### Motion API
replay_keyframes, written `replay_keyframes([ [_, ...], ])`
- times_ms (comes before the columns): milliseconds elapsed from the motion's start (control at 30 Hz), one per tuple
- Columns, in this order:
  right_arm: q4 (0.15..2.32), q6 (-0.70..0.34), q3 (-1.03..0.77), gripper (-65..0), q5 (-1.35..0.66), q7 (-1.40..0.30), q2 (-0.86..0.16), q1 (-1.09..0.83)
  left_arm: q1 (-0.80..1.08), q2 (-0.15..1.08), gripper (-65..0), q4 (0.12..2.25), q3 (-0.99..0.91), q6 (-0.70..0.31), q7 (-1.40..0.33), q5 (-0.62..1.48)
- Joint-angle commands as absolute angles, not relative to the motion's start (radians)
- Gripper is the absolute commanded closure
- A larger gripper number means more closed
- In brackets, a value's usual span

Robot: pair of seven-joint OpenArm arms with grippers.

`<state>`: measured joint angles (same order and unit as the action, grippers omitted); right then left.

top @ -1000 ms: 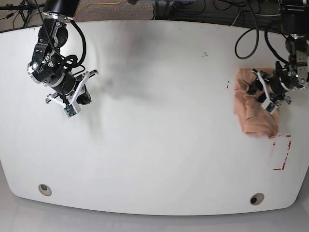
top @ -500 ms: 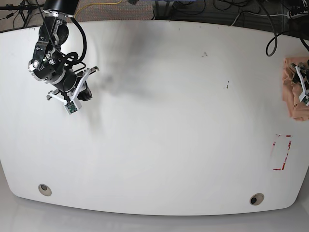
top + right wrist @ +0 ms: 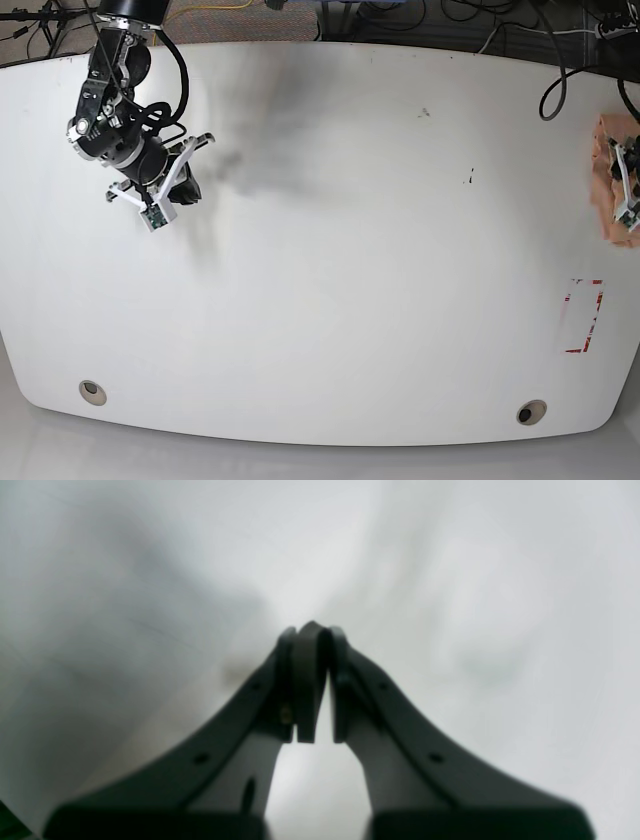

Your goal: Fold the T-shirt properly

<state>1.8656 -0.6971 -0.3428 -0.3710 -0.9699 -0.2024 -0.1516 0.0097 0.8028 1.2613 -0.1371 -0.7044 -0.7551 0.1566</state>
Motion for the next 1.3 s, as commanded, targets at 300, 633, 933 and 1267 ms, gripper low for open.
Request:
replay_keyframes([
  [300, 1.88, -0.698, -0.351, -4.0, -0.371, -0.863, -0.223, -0.133, -0.035, 0.74, -26.2, 1.598, -0.15, -0.698, -0.768, 0.14],
  [633, 1.739, -0.698, -0.364, -4.0, 0.012, -0.443, -0.157, -0.137, 0.028, 0.435, -26.2, 1.744, -0.15, -0.545, -0.526, -0.05],
  [933, 1.6, -0.698, -0.521, -4.0, 0.113, -0.093, -0.068, -0.165, 0.223, 0.22, -26.2, 1.755, -0.151, -0.337, -0.102, -0.081],
  [1267, 1.681, -0.698, -0.579, -3.8, 0.013, -0.062, -0.015, -0.394, 0.568, 0.074, -26.4, 1.888, -0.151, -0.194, 0.019, -0.079],
])
